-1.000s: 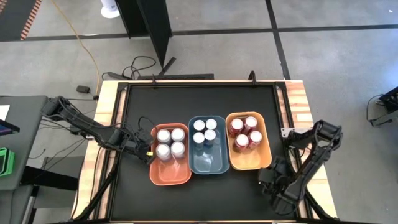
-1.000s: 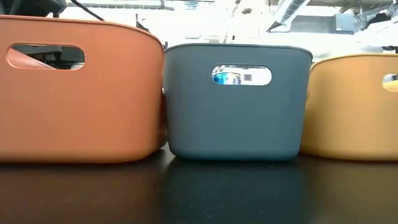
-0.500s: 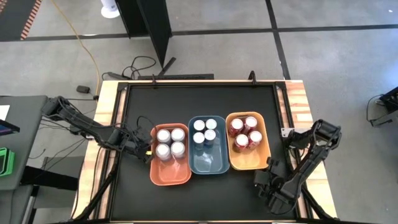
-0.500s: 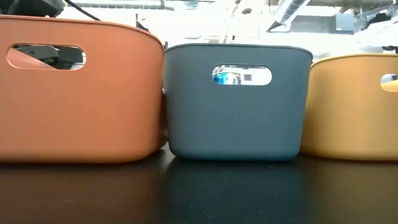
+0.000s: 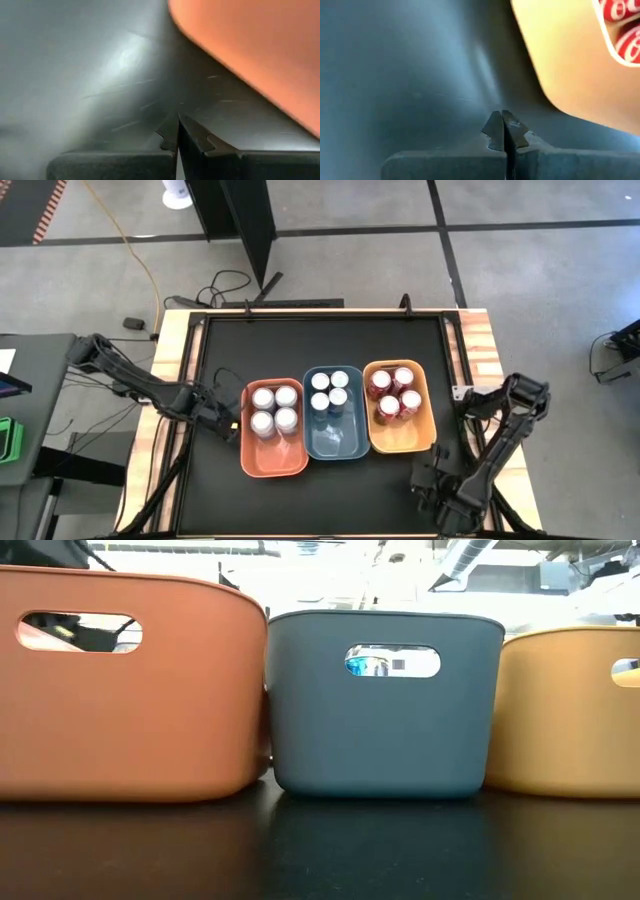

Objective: Sort soda cans
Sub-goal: Return to Home Position

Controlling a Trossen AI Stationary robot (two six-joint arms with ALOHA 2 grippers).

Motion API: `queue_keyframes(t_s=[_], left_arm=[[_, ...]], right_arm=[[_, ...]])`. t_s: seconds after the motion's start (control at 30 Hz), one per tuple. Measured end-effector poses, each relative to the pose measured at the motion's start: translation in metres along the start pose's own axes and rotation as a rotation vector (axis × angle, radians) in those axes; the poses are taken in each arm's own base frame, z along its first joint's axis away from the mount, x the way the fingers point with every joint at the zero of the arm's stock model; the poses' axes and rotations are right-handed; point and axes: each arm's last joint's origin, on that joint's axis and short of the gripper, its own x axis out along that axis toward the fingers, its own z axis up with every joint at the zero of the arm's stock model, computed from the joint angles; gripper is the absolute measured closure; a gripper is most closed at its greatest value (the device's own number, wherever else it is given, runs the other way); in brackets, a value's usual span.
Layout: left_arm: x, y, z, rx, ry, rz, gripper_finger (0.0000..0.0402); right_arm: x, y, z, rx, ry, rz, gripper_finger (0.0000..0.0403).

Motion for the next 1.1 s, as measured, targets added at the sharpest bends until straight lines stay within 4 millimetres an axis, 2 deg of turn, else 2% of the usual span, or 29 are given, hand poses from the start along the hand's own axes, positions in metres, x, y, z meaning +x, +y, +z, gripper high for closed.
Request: queue_keyframes(t_s=[0.27,0.4,0.6,0.7,0.87,1.0,1.1], left_arm=[[-0.021,0.003,0.002,0.042,-0.053,-0.118,0.0402],[-0.043,0.002,0.008,0.096,-0.129,-0.226,0.0402],[-0.093,0.003,0.023,0.206,-0.339,-0.368,0.0402],[-0.117,0.004,0.032,0.283,-0.51,-0.424,0.0402],[-0.148,-0.003,0.047,0.419,-0.839,-0.534,0.0402],[-0.157,-0.01,0.053,0.516,-0.987,-0.525,0.0401],[-0.154,-0.017,0.057,0.563,-1.068,-0.502,0.0401]], right_arm=[[-0.046,0.019,0.006,0.042,-0.048,0.164,0.0403],[-0.078,0.023,0.017,-0.006,-0.183,0.242,0.0403],[-0.126,0.008,0.056,-0.173,-0.53,0.236,0.0403],[-0.14,-0.005,0.082,-0.276,-0.645,0.222,0.0403],[-0.143,-0.032,0.138,-0.445,-0.749,0.251,0.0403],[-0.124,-0.053,0.183,-0.608,-0.881,0.422,0.0403],[-0.103,-0.08,0.209,-0.644,-0.964,0.43,0.0403]])
